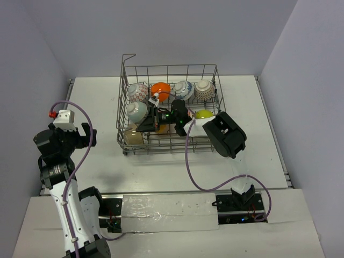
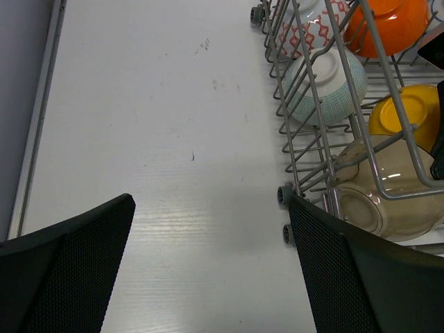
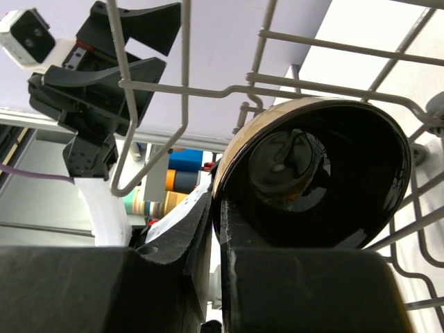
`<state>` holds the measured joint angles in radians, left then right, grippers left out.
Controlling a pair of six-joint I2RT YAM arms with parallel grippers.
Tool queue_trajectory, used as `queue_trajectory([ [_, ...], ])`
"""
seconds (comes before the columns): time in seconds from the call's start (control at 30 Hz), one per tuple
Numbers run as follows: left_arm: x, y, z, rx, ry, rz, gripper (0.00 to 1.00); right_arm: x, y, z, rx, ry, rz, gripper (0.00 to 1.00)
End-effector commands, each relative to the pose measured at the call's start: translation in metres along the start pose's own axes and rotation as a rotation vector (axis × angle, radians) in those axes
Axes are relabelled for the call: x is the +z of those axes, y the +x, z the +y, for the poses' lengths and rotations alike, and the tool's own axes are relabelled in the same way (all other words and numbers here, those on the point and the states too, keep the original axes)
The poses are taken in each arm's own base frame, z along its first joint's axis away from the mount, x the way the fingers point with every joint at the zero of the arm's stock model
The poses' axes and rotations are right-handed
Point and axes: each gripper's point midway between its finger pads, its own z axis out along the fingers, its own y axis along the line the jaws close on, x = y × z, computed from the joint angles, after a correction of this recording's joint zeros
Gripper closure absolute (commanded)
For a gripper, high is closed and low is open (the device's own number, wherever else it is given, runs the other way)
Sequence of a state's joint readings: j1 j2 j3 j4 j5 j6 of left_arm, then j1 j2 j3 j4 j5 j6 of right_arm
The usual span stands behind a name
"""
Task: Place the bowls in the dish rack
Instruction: Turn the bowl upside down over the dish rack.
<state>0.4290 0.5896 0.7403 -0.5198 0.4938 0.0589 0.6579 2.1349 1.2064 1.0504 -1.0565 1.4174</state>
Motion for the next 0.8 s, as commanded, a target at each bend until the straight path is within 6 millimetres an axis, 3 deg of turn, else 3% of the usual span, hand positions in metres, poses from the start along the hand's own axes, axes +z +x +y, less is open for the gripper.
queue_trajectory([
  [0.0,-0.001,-0.009,-0.003,0.015,0.018,-0.040,0.01,0.008,-0.003,0.048,-0.149,-0.068,0.008,0.97],
  [0.77,-0.002,-0.010,-0.005,0.010,0.028,-0.044,0.01,0.007,-0.006,0.069,-0.201,-0.024,0.027,0.91],
])
